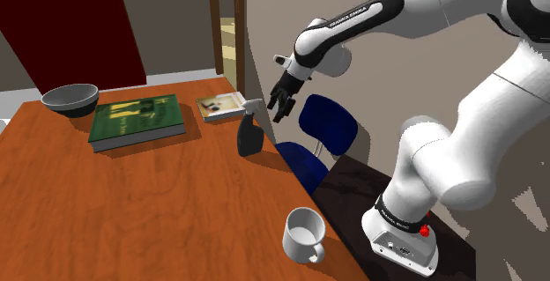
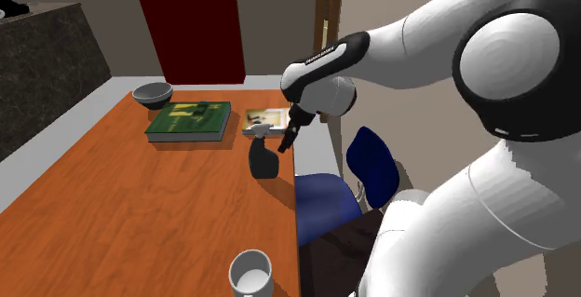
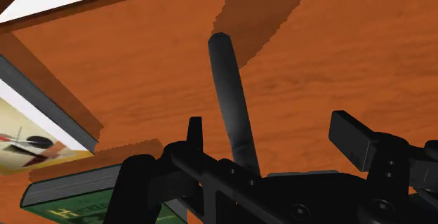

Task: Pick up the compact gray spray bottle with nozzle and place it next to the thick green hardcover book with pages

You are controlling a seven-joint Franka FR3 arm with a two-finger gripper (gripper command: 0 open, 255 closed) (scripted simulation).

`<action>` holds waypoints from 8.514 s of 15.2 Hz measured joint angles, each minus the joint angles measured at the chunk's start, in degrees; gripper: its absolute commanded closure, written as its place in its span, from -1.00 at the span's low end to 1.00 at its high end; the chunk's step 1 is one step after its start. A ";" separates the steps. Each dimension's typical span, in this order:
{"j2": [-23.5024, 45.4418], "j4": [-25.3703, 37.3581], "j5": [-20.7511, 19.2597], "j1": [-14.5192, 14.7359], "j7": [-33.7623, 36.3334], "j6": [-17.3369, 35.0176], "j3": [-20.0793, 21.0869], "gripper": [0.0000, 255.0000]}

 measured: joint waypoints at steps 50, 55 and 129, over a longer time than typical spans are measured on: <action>5.14 10.00 8.68 11.90 -13.94 -5.17 -6.97 1.00; 2.44 11.52 4.82 10.15 -9.83 -7.90 -4.94 1.00; 59.81 69.52 35.49 5.30 -3.01 -17.20 9.35 1.00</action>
